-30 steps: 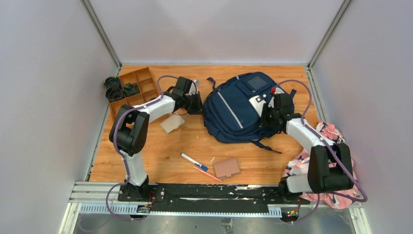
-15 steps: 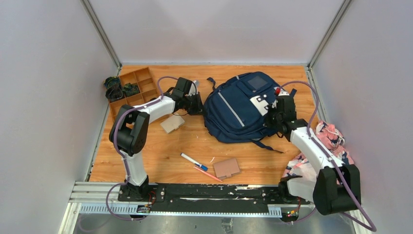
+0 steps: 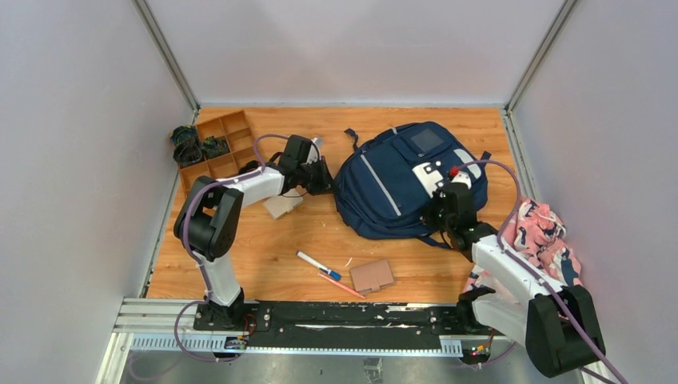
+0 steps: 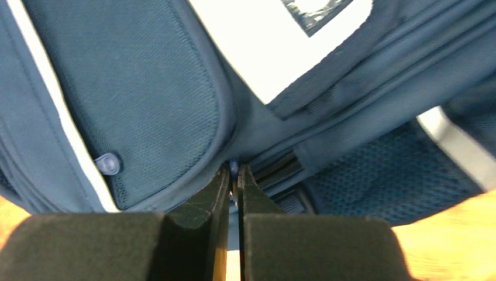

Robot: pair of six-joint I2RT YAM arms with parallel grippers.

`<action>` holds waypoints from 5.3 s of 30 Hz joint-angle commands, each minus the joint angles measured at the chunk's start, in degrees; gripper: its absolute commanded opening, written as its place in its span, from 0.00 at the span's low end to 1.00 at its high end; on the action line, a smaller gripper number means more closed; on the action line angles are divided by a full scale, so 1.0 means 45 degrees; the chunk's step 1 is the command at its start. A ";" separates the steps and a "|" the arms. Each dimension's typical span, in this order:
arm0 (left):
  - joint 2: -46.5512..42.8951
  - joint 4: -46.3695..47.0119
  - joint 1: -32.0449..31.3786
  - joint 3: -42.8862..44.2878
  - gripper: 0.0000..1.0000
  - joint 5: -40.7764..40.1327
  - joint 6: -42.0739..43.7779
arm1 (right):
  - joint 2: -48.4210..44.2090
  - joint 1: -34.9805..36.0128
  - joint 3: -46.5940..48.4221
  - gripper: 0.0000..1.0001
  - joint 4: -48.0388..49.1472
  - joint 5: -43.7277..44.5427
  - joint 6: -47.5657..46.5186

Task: Pack the student bag
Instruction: Unzip the student bag at the center of the board.

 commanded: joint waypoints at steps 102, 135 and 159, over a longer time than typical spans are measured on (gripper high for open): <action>0.0986 -0.6752 -0.9495 0.4270 0.30 -1.1758 -0.4427 | -0.2855 -0.1087 -0.0498 0.63 -0.2316 -0.2856 0.0748; -0.0811 -0.5029 -0.9501 0.2759 0.35 -1.0544 -0.2363 | -0.0168 0.0090 -0.0611 0.57 0.0577 -0.3810 0.3957; 0.0163 -0.4923 -0.8914 0.2747 0.24 -1.0066 -0.3050 | -0.0240 0.0090 -0.0722 0.55 0.0399 -0.3731 0.3727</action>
